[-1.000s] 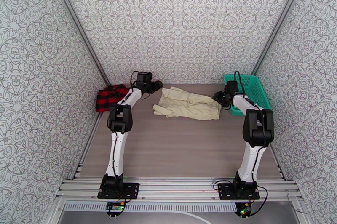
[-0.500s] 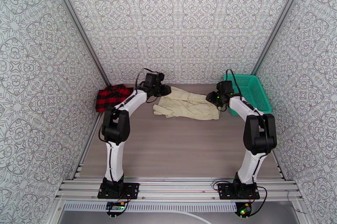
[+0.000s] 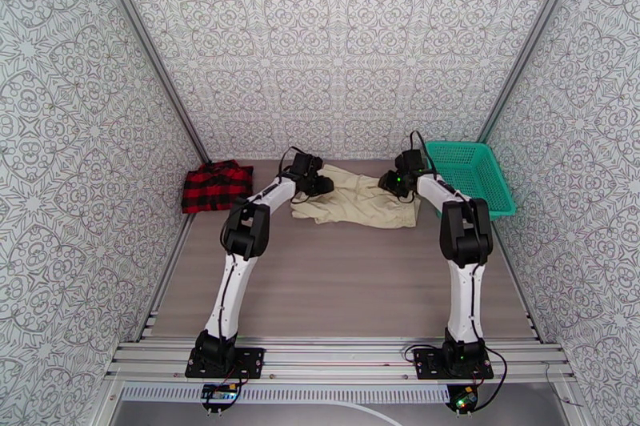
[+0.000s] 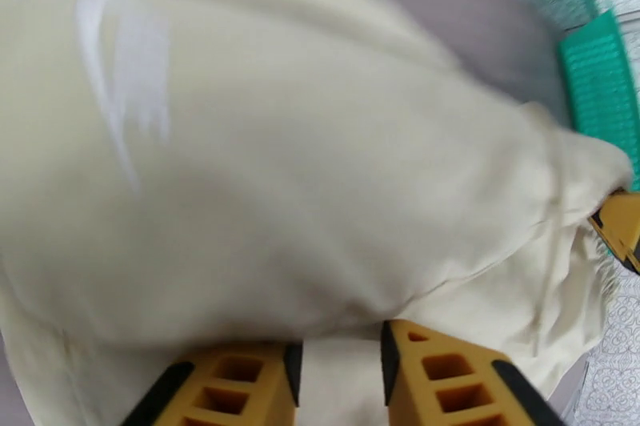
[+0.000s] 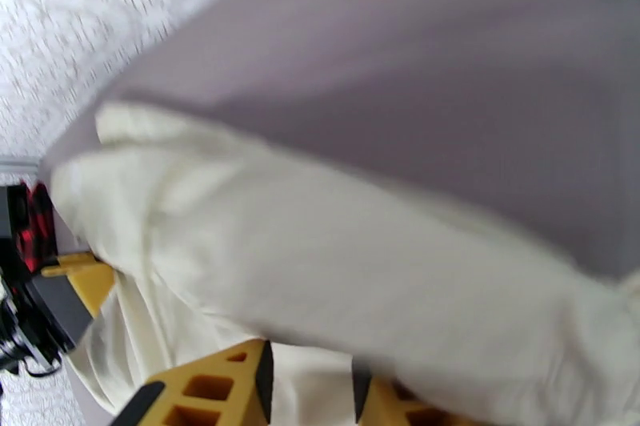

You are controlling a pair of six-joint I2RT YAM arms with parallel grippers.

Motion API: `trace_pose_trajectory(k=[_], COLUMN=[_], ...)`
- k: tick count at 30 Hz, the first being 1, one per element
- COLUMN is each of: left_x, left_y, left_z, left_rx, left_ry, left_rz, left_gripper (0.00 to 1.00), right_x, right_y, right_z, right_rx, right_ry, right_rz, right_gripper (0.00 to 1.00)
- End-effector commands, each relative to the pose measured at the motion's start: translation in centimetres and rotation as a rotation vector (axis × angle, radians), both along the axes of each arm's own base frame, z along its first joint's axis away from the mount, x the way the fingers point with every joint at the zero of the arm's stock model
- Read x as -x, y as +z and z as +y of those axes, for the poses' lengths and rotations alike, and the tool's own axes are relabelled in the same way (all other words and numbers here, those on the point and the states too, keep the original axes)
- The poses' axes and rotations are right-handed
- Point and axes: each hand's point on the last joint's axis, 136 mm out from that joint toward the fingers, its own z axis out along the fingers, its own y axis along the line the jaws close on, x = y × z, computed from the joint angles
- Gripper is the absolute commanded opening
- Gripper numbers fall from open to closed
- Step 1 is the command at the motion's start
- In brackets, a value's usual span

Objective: Fold and stack the mixed laundry pile

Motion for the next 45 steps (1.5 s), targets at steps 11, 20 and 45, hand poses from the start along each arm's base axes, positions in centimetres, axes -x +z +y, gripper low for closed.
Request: trace_pose_trajectory(k=[11, 20, 45], left_x=[-7.7, -1.9, 16.9], left_y=[4.3, 11.6, -4.9], left_z=[1.5, 2.6, 7.5], left_rx=[0.259, 0.103, -0.150], left_ry=[0.135, 0.076, -0.002], left_rz=[-0.301, -0.345, 0.210], left_gripper=[0.46, 0.55, 0.41], right_x=[-4.7, 0.5, 18.6], right_y=[-3.3, 3.0, -6.1], right_z=[-4.2, -4.8, -7.2], right_rx=[-0.042, -0.018, 0.174], right_ry=[-0.106, -0.079, -0.048], right_rz=[0.018, -0.017, 0.315], right_gripper=[0.36, 0.43, 0.24])
